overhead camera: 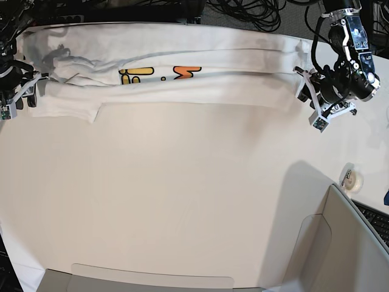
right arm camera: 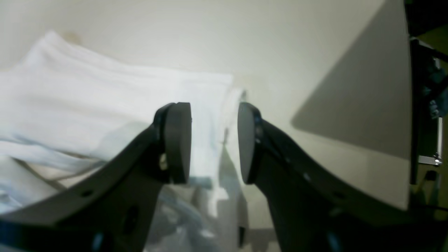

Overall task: Layout the t-shirt on the table in an organized manner, then fold the t-shirt properly
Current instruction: 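Hold the folded layers with both grippers and press them down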

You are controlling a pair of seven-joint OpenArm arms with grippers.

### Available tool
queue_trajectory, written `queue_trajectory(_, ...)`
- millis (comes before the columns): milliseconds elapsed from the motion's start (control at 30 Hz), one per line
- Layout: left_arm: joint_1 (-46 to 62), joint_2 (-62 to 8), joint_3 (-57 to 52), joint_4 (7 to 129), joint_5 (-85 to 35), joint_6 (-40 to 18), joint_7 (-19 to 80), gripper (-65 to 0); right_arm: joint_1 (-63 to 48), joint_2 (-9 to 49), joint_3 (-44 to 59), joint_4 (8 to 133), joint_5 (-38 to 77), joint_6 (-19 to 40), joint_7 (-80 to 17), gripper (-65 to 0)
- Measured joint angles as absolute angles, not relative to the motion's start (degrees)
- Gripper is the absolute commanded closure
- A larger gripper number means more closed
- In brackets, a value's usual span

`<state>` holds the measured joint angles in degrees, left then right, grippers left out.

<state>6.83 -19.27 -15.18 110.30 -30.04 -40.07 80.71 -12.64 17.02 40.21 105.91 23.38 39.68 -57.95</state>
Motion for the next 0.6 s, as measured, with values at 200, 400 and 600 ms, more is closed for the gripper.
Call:
queue_trajectory(200,6.9,-19.2,-15.2,110.9,-30.4,-40.1,80.6,-21.1,-7.5,15.6,42.8,103.2,23.3,39.7,-57.5,-22.6)
queue_trajectory(400,7.2,-17.5,-15.2,110.9,-30.2,-40.1,80.4,-21.1,1.8,14.9,47.4,90.8,22.9,39.7,-66.0,-22.6)
queue_trajectory(600,7.1,-17.8,-15.2,110.9,-30.2,-40.1,80.4,-21.1,4.6,14.9,48.3,86.7,23.0,39.7,-68.6,-22.6)
